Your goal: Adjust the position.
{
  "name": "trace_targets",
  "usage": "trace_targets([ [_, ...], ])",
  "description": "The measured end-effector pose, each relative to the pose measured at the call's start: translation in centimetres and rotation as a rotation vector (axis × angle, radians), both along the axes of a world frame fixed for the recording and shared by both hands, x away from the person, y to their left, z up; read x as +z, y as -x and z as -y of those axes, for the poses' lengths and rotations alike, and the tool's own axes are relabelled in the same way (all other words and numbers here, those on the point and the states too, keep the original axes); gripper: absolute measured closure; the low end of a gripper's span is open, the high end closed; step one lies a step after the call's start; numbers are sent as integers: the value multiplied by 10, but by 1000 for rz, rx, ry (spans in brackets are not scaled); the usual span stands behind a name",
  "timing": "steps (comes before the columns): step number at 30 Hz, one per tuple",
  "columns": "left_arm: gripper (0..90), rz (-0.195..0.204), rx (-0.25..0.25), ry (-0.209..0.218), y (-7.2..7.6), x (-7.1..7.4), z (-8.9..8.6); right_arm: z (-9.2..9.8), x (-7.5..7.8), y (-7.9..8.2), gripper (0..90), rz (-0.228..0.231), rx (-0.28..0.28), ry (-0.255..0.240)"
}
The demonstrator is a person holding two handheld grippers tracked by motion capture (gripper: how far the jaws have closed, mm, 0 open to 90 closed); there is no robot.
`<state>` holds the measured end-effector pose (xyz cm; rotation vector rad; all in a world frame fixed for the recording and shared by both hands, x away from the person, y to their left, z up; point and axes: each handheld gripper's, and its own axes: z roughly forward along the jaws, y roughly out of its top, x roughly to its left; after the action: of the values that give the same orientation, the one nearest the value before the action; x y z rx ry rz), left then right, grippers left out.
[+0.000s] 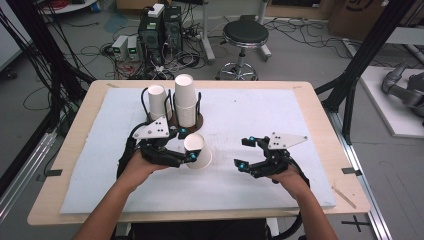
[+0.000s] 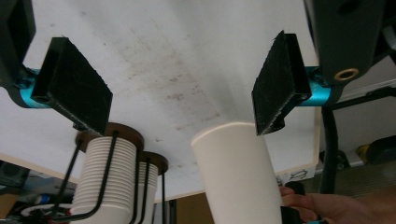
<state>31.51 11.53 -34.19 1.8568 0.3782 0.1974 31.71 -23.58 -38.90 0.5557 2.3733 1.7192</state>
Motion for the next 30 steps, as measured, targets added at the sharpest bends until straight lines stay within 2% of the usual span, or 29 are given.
trace_targets([
  [12, 350, -5, -22, -4, -3, -2, 11, -25, -2, 1, 207, 15, 37, 4],
  [17, 350, -13, -38, 10, -4, -3, 17, -33, -4, 0, 206, 26, 52, -11],
  [24, 350, -14, -57, 1, -6, -5, 20, -46, -7, -3, 206, 18, 94, -8],
  [30, 350, -20, -65, 11, -8, -7, 22, -54, -11, -8, 206, 12, 117, -8],
])
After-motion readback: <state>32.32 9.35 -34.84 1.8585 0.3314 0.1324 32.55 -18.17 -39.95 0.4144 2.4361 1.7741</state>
